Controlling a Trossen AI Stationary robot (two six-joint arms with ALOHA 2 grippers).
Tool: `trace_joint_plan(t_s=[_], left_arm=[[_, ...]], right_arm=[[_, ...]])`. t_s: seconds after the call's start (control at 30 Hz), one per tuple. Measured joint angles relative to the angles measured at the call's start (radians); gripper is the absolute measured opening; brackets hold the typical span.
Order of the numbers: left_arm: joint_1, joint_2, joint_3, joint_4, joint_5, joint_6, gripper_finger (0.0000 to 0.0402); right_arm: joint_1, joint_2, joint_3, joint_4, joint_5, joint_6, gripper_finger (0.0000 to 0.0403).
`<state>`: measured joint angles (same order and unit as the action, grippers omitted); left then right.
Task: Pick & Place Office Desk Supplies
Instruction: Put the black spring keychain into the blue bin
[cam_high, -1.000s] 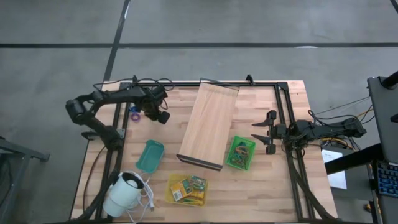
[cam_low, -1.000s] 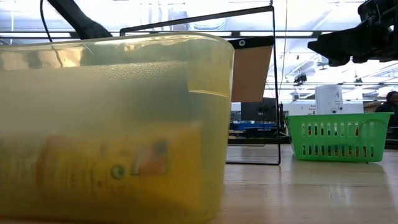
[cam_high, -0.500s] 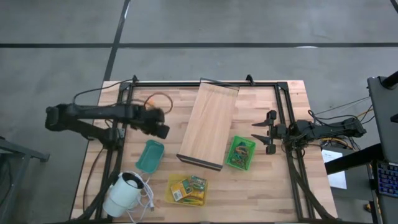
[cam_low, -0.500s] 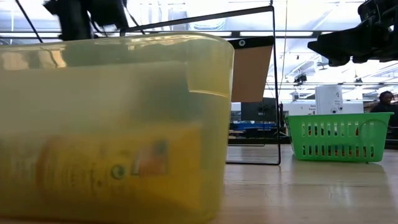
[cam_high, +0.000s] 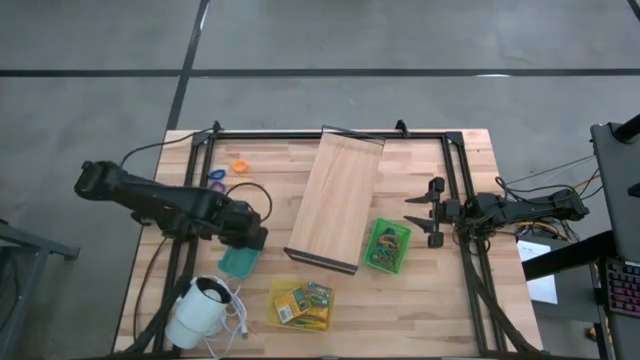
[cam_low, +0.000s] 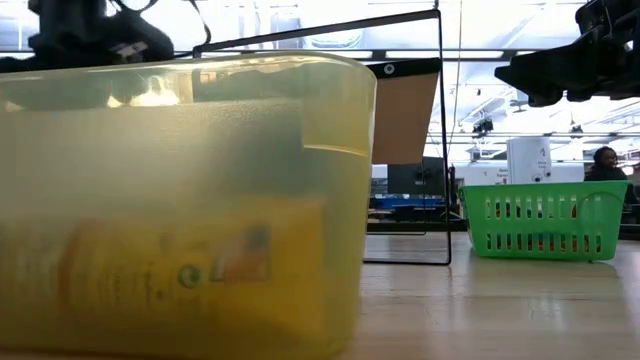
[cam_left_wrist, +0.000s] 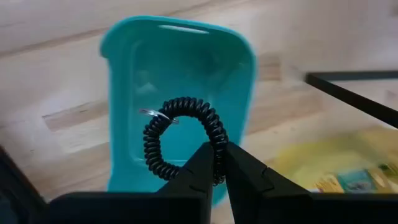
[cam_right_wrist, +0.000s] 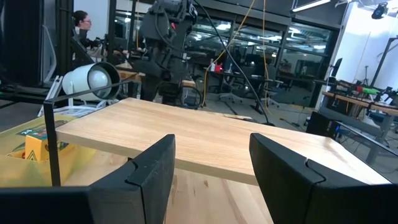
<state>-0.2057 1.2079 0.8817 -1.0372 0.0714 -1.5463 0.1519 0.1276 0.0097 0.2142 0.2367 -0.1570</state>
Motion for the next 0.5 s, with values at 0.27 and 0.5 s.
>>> trace_joint_plan(t_s=[0.27,0.5], left_arm=[[0.000,0.047,-0.086,0.109,0.000,-0.036,0.0038],[0.000,0.137,-0.119,0.171,0.041,-0.024,0.0039]], right_arm=[[0.000,0.000,0.000,0.000,0.000,0.000,0.0205],[0.000,0.000,0.000,0.000,0.000,0.000,0.0205]])
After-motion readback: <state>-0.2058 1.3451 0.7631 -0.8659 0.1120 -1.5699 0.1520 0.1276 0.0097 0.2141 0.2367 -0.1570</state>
